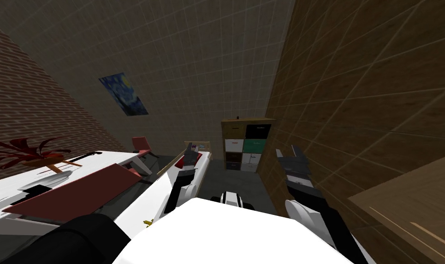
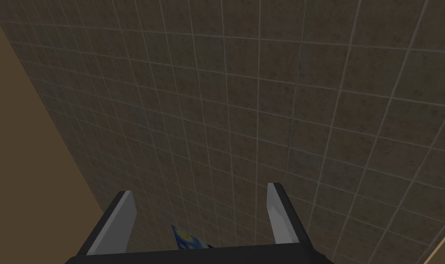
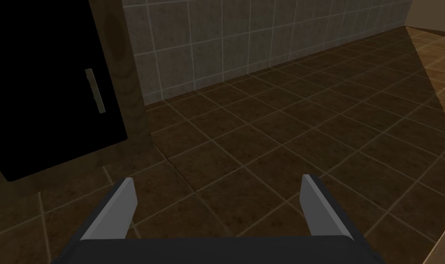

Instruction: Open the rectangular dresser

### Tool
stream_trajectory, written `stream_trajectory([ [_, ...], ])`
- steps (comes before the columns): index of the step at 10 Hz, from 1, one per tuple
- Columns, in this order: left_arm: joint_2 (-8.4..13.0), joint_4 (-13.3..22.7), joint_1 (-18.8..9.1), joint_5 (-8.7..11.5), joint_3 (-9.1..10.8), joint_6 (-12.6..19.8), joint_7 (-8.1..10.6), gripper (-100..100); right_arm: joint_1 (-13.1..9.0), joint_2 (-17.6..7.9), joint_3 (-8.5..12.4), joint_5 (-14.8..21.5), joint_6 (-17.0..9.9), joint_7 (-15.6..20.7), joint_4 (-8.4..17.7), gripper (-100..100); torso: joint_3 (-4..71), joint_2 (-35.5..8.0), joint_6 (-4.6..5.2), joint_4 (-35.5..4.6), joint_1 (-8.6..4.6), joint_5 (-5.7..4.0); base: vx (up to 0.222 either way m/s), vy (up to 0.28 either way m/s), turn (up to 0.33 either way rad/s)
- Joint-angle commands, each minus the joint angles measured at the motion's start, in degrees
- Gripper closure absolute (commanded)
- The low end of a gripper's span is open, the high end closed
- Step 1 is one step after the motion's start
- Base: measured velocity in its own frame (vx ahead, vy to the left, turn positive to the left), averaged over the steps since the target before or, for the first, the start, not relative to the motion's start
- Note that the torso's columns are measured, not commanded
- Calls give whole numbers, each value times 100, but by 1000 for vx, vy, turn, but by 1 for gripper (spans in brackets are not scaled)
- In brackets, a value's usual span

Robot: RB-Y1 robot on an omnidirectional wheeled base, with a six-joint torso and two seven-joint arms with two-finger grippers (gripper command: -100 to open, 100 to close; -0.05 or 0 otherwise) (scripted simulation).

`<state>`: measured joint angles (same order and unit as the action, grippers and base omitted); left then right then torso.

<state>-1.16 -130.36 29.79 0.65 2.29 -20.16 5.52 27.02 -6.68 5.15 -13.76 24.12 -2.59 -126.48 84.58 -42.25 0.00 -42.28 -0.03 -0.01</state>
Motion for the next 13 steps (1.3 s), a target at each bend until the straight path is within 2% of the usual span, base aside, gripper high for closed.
stream_trajectory([
  [1, 0, 0, 0, 0, 0, 0, 0, 0, -71, -161, 36, -462, -225, -130, 122, -100, -2, -5, 1, -1, 3, 0, 70, 3, 22],
  [4, 0, 0, 0, 0, 0, 0, 0, 0, -143, -243, 64, -973, -371, -216, 237, -100, -2, -4, 0, -1, 4, 1, 59, 5, 19],
  [5, 0, 0, 0, 0, 0, 0, 0, 0, -219, -313, 94, -1143, -531, -309, 361, -100, -2, -5, 1, -1, 3, 1, 75, 0, 33],
  [7, 0, 0, 0, 0, 0, 0, 0, 0, -219, -313, 94, -1401, -531, -309, 361, -100, 1, 0, 1, 1, 1, 0, 56, -1, 5],
  [8, 0, 0, 0, 0, 0, 0, 0, 0, -298, -373, 125, -1611, -703, -407, 495, -100, -6, -12, 1, -3, 3, 1, 58, 0, 20],
  [9, 0, 0, 0, 0, 0, 0, 0, 0, -298, -373, 125, -1783, -703, -407, 495, -100, -3, -5, -1, -2, 3, 0, 57, 5, 22],
  [10, 0, 0, 0, 0, 0, 0, 0, 0, -380, -423, 157, -1963, -888, -509, 636, -100, -1, -4, 1, -1, 5, 1, 84, 16, 34],
  [12, 0, 0, 0, 0, 0, 0, 0, 0, -380, -423, 157, -2284, -888, -509, 636, -100, 3, 2, 1, 1, 4, 1, 57, 2, 9],
  [13, 0, 0, 0, 0, 0, 0, 0, 0, -463, -463, 190, -2463, -1083, -616, 784, -100, -7, -13, 1, -3, -2, 0, 60, -5, 29],
])
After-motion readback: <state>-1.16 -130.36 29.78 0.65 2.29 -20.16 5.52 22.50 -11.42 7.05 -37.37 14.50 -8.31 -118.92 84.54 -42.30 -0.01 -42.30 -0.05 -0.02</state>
